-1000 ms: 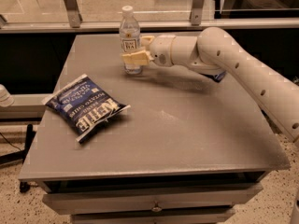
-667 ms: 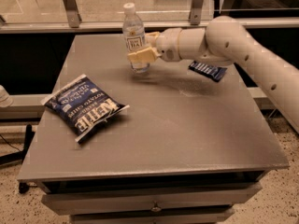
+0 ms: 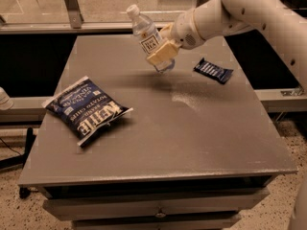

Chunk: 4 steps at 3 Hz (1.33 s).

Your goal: Knock blue plastic bottle over

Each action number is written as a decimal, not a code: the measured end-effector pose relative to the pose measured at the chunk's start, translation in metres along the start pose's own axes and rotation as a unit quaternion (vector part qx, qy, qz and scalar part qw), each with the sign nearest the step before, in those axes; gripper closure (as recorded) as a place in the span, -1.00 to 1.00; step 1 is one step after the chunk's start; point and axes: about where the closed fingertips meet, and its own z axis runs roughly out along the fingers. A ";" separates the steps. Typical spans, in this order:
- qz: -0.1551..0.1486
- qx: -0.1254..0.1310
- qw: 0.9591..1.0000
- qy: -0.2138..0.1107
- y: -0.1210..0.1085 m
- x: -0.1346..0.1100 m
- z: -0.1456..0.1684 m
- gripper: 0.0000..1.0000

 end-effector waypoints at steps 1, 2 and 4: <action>-0.029 -0.028 0.994 0.097 0.011 0.020 -0.005 1.00; -0.056 -0.043 0.980 0.188 0.020 0.039 -0.008 1.00; -0.105 -0.078 0.952 0.277 0.040 0.054 -0.006 0.62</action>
Offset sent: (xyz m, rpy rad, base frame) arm -0.0286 -0.0475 -0.0447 -0.6435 0.0602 0.0447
